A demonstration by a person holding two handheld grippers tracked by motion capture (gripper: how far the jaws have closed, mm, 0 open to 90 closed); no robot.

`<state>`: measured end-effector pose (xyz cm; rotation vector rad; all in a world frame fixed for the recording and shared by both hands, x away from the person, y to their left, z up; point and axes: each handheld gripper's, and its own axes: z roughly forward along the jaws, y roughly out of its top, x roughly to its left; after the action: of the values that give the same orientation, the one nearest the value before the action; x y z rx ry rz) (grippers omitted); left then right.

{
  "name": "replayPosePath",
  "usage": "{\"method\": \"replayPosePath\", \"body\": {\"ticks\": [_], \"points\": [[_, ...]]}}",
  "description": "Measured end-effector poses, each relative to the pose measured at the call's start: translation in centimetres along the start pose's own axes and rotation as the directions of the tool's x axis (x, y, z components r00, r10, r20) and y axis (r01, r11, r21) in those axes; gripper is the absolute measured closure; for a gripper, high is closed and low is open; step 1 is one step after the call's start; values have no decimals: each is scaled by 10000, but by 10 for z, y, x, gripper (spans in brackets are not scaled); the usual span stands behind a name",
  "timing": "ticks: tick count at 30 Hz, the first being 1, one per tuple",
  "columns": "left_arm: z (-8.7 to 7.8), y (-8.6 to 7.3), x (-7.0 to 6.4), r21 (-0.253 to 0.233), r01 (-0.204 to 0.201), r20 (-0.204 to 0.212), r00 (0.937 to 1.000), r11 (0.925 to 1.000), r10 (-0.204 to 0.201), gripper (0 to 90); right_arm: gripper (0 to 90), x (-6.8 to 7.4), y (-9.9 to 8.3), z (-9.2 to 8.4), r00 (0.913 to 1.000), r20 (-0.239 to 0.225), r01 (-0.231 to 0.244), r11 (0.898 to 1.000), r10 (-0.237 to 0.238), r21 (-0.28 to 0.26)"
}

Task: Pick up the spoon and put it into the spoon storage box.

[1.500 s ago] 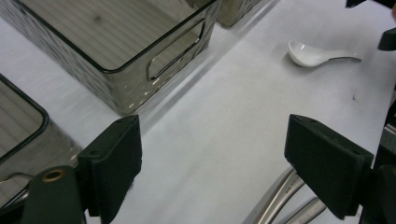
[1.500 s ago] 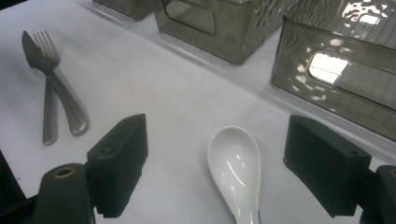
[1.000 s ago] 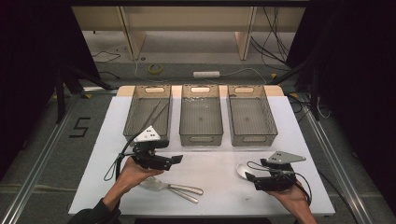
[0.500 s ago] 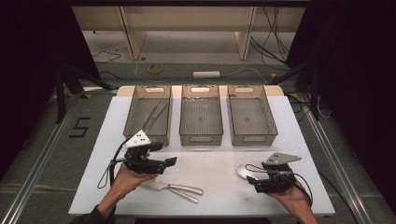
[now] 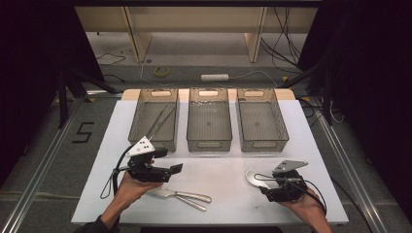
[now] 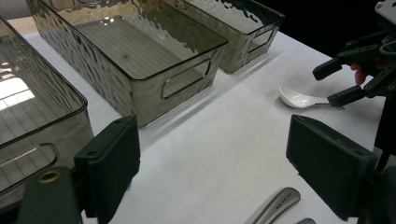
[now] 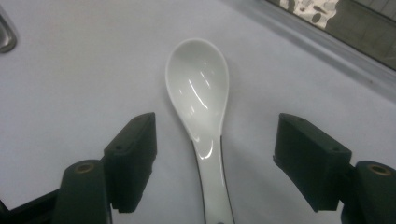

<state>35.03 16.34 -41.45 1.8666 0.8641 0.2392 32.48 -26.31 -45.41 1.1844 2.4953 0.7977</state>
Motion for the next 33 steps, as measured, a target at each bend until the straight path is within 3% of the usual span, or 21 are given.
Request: {"method": "replayPosePath", "body": {"ticks": [15,20,24,33], "points": [[-1,-1,0,46,-150,-28,9999,9999,150,173,462,2,-3,6,9998,43,198,9940,-204,1076],[0,-1,0,54,-138,-20,9999,9999,138,172,548,2,-3,6,9995,129,284,9921,-302,1219],[0,-2,0,84,-151,-25,9999,9999,151,173,624,-1,-3,8,9997,-91,244,9895,-234,1427],[0,-2,-1,75,-160,-18,9999,9998,160,173,699,1,0,10,9983,-161,587,9815,-567,1820]]}}
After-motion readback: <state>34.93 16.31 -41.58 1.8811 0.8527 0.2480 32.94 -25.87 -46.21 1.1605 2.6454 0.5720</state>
